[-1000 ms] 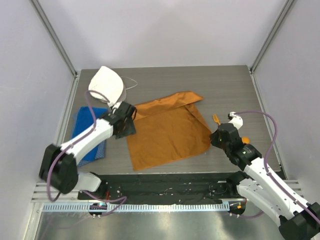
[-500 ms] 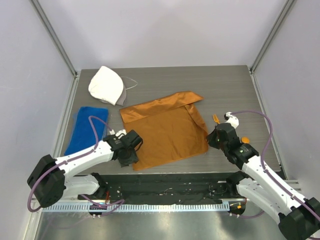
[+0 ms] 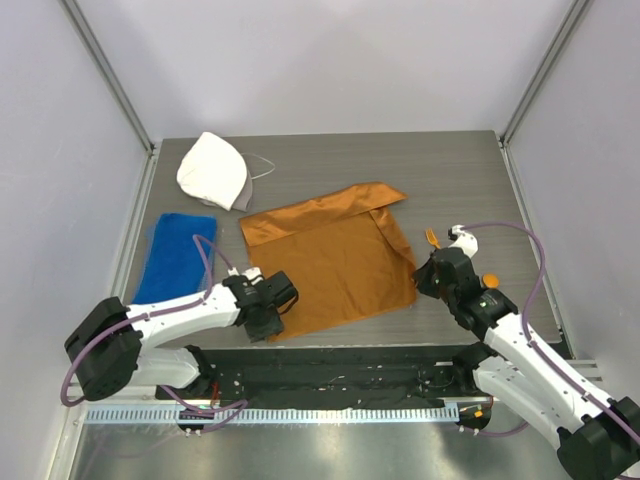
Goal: Fold the napkin into a case and place the utensils inside
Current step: Flatten out the crumpled napkin at the center of the board.
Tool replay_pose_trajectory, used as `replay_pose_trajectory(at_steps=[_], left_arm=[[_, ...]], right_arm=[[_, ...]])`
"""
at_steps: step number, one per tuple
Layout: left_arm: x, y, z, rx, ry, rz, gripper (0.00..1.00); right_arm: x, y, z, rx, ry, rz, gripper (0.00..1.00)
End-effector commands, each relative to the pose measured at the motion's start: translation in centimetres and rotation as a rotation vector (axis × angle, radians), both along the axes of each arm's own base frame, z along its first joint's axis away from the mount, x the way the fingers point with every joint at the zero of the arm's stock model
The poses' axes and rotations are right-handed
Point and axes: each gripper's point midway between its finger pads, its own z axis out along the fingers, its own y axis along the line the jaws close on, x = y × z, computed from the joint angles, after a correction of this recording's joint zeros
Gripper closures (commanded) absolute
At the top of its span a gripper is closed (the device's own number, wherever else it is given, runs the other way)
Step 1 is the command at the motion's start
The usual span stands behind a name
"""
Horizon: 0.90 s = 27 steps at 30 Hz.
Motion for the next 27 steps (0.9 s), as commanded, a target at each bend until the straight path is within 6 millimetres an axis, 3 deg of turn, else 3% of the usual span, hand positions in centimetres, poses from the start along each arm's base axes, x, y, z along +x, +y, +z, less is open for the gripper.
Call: replay_pose_trajectory(at_steps=[1,13,16,19,20,21,23,24,25,27], left_arm=[[0.3,0.2,-0.2,0.011,-0.030,0.044,0.61],[0.4,0.4,-2.2,0.019,-0.032,0.059,0.63],[0.8,1.0,-2.1,0.047,-0.060,0.060,0.72],[2.2,1.0,-0.2,0.046,-0.140,0.030,0.88],[2.8,0.8,0.8,0.037,-0.168,0.026,0.97],[3.8,-0.1,3.0,-0.010,-0.226,0.020,1.00],[5.2,-0.1,6.2,-0.011,-0.314,-0.037,1.00],[6.4,-1.1,10.1,-0.079,-0.406,-0.043,1.00],[7.1,-0.9,12.2,-0.087,-0.467,-0.049,1.00],[8.1,-1.0,16.9,-0.116,-0.585,-0.123,1.00]], right_arm=[[0.5,0.0,0.9,0.005,-0.050,0.004,0.99],[0.2,0.0,0.4,0.017,-0.045,-0.002,0.99],[0.2,0.0,0.5,0.022,-0.048,0.001,0.99],[0.2,0.5,1.8,0.048,-0.080,0.025,0.99],[0.3,0.6,2.4,0.051,-0.097,0.034,0.99],[0.3,0.7,3.2,0.058,-0.116,0.044,0.99],[0.4,1.4,6.3,0.081,-0.191,0.097,0.99],[0.4,1.6,7.6,0.087,-0.222,0.114,0.99],[0.4,1.7,10.4,0.110,-0.290,0.129,0.99],[-0.2,2.2,13.7,0.114,-0.372,0.196,0.99]])
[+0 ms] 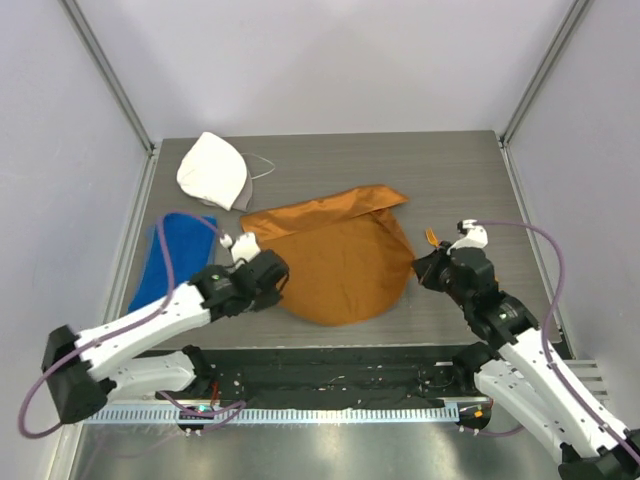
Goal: Fold the napkin into a case and place the utensils inside
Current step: Flatten out the crumpled napkin at the center of the board.
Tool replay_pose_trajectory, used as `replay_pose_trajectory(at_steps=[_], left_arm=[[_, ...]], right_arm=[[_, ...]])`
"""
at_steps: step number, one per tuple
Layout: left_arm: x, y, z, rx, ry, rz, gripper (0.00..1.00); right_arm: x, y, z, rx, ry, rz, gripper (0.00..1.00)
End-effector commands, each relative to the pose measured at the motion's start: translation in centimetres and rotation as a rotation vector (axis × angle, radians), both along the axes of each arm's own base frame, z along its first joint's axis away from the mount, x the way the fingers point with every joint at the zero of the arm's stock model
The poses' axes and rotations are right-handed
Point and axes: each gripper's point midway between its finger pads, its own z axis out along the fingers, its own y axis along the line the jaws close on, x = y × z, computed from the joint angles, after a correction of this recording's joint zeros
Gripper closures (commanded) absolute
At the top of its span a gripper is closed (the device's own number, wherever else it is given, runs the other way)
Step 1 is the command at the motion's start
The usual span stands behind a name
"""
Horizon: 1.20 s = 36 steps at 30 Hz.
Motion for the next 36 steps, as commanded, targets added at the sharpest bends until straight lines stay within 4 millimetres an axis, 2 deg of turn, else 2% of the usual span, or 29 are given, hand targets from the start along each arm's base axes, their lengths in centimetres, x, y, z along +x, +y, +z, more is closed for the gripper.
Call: replay_pose_trajectory(at_steps=[1,3,4,5,6,7,9,10,11,12,14,16,19,20,21,22,24,25,26,27,28,30,31,32,33,34,35,36], left_arm=[[4.4,-0.4,15.4,-0.135,-0.431,-0.088,1.00],[4.8,-0.4,21.2,-0.178,-0.591,-0.179,1.00],[4.3,0.3,25.9,-0.252,-0.700,-0.197,1.00],[3.8,0.5,28.2,-0.256,-0.767,-0.262,1.00],[3.4,0.5,31.0,-0.308,-0.846,-0.292,1.00],[2.1,1.8,35.0,-0.379,-0.944,-0.303,1.00],[0.0,2.0,39.4,-0.461,-1.078,-0.408,1.00],[-0.9,2.3,41.0,-0.491,-1.126,-0.430,1.00],[-2.6,3.0,43.5,-0.546,-1.192,-0.477,1.00],[-3.1,3.4,44.7,-0.553,-1.237,-0.490,1.00],[-4.2,4.3,46.9,-0.578,-1.298,-0.510,1.00],[-5.0,4.2,48.0,-0.584,-1.330,-0.556,1.00],[-5.7,4.3,49.8,-0.609,-1.372,-0.580,1.00],[-5.5,4.1,49.9,-0.606,-1.376,-0.575,1.00],[-4.8,4.3,49.7,-0.587,-1.376,-0.544,1.00],[-4.0,4.5,49.6,-0.564,-1.374,-0.498,1.00],[-1.1,4.1,47.9,-0.473,-1.316,-0.403,1.00],[1.3,5.4,46.3,-0.363,-1.266,-0.266,1.00],[2.7,5.6,45.3,-0.294,-1.231,-0.214,1.00],[5.1,4.7,43.5,-0.188,-1.174,-0.163,1.00],[6.6,6.0,42.4,-0.073,-1.139,-0.056,1.00],[9.1,6.0,40.6,0.064,-1.085,0.015,1.00],[10.9,4.2,39.4,0.089,-1.040,-0.024,1.00],[13.4,5.9,37.5,0.102,-0.963,0.059,1.00],[15.8,5.5,34.9,0.103,-0.876,0.062,1.00],[17.5,4.4,32.5,0.025,-0.800,0.020,1.00],[19.4,4.5,31.1,-0.012,-0.771,0.050,1.00],[21.3,6.2,29.4,-0.007,-0.736,0.093,1.00]], right_arm=[[-0.1,1.3,13.2,0.084,-0.333,0.130,0.99],[-1.4,1.5,17.4,0.092,-0.448,0.193,0.99],[-2.4,1.2,21.1,0.105,-0.536,0.213,0.99],[-3.3,1.0,23.2,0.109,-0.595,0.231,0.99],[-5.1,1.0,26.7,0.108,-0.691,0.289,0.99],[-6.0,0.8,28.3,0.109,-0.736,0.308,0.99],[-9.0,0.1,32.3,0.122,-0.862,0.347,0.99],[-10.1,-0.1,33.5,0.129,-0.901,0.364,0.99],[-11.2,-0.4,34.8,0.138,-0.949,0.376,0.99],[-12.7,-0.8,36.5,0.151,-1.003,0.385,0.99],[-14.7,-0.8,38.2,0.188,-1.068,0.432,0.99],[-17.3,-1.0,40.2,0.228,-1.155,0.476,0.99],[-19.5,-1.8,42.0,0.262,-1.234,0.482,0.99],[-19.7,-2.2,42.2,0.265,-1.244,0.463,0.99],[-19.0,-2.5,42.2,0.263,-1.230,0.430,0.99],[-17.6,-3.2,41.7,0.248,-1.195,0.353,0.99],[-14.6,-3.9,40.2,0.218,-1.123,0.246,0.99],[-12.6,-4.3,39.2,0.202,-1.072,0.179,0.99],[-9.6,-5.6,37.4,0.181,-0.994,0.035,0.99],[-8.0,-5.9,36.4,0.168,-0.948,-0.021,0.99],[-5.3,-5.4,34.8,0.132,-0.871,-0.058,0.99],[-2.0,-5.3,32.2,0.059,-0.777,-0.131,0.99],[-0.3,-4.9,31.1,0.023,-0.737,-0.150,0.99],[2.4,-4.4,29.0,-0.054,-0.665,-0.185,0.99],[3.9,-4.1,28.1,-0.090,-0.639,-0.200,0.99],[5.2,-3.7,27.0,-0.126,-0.614,-0.207,0.99],[7.6,-3.1,24.4,-0.192,-0.543,-0.215,0.99],[8.8,-2.9,24.0,-0.204,-0.553,-0.231,0.99]])
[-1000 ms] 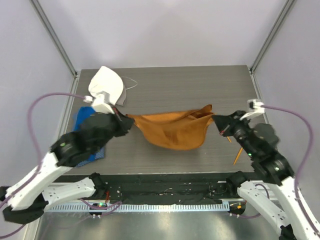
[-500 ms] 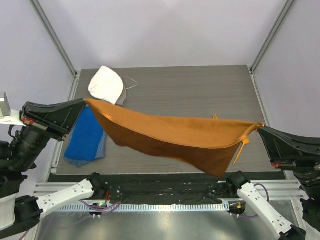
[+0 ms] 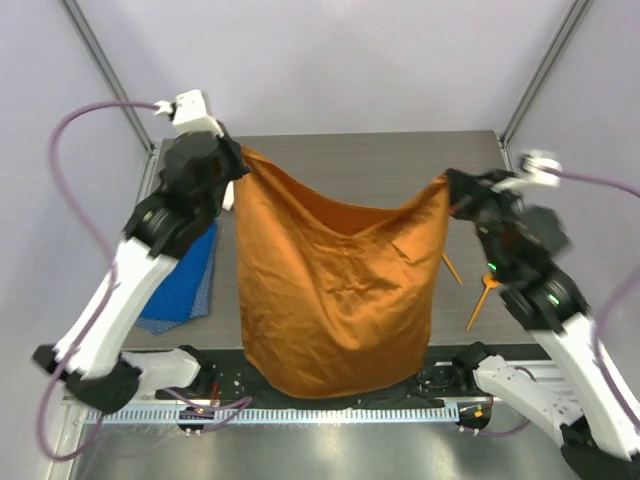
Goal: Fold the napkin into a case and place the utensils inside
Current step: Flatten out the crumpled napkin at the center of the board, then fold and flatten the napkin at the center of the board.
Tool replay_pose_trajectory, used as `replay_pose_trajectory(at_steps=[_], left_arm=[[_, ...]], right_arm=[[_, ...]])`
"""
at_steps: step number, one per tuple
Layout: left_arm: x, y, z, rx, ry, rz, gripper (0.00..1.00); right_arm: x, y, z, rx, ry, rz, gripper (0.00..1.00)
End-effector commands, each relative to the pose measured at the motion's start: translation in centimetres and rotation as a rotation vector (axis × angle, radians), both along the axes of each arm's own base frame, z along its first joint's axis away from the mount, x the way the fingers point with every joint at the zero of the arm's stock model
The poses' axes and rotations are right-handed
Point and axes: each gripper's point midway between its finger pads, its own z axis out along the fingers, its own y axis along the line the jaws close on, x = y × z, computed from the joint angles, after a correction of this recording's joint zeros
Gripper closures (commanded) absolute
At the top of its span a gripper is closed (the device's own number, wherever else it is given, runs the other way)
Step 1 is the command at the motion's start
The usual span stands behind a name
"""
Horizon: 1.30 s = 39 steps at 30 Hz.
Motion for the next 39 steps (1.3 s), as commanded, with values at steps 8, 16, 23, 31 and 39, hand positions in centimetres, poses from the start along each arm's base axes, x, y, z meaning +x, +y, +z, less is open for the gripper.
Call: replay_pose_trajectory(at_steps=[8,16,23,31,39], left_arm=[[17.7,2.6,-25.6,-0.167,0.520,0.054,1.00],[21.2,1.9,-30.1,-0.289,0.545,-0.031,1.00],[21.1,2.5,-31.3,-0.303,0.586,0.000,1.00],[17.8,3.6,-31.6,-0.282,0.724,0.039,1.00],[11.4,3.4,-33.5,-0.296,0.873,0.026,1.00]], right_arm=[[19.5,2.3,-21.0,-0.160,0.341,-0.091,0.99],[25.4,2.9,-28.5,-0.177,0.501,0.010,0.99],[27.1,0.5,-27.8,-0.100,0.476,0.039,0.99],[25.1,1.5,-28.9,-0.037,0.598,0.141,0.99],[17.0,1.1,-29.8,0.072,0.723,0.113,0.99]])
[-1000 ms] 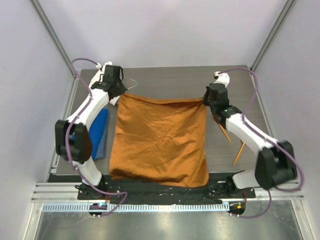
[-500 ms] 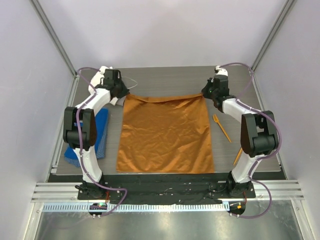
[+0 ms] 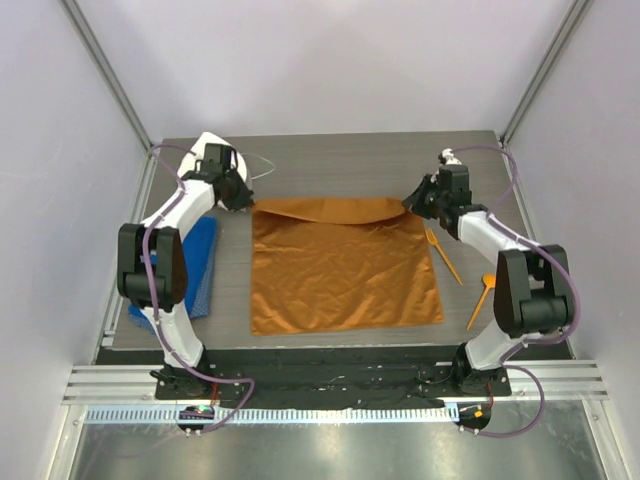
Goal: Fold the napkin into a case and place the utensils inside
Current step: Fold and flatten the napkin at the center of the board.
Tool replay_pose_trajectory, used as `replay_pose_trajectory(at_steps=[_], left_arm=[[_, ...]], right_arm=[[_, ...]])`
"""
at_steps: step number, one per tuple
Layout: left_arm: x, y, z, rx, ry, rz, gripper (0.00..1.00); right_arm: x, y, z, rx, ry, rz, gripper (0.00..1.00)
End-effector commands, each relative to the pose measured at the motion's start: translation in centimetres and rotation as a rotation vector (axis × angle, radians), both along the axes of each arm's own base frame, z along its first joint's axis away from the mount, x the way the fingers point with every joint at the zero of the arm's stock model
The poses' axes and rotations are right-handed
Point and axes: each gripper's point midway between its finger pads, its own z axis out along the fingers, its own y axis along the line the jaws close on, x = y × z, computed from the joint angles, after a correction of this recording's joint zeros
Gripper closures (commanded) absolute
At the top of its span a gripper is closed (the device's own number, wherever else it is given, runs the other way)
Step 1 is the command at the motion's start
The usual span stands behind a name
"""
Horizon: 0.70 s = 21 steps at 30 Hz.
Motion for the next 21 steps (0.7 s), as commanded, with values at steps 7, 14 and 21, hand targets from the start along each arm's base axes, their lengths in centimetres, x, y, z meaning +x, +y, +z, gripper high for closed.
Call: replay_pose_trajectory(at_steps=[7,14,21], left_arm=[[-8.4,-2.0,-0.2,-0.122,0.080,-0.058,1.00],[-10.9,-1.5,-1.8,-0.094,0.114,-0.063,1.00],[-12.6,-0.8,-2.4,-0.062,0.135,-0.065,1.00]], right_arm=[[-6.3,-1.5,1.4,-0.038,0.051,-0.033,0.99],[-7.9,-2.3,-0.7,-0.079,0.095,-0.040,0.99],[-9.1,-2.1,-1.1,-0.054,0.101,-0.039,0.99]])
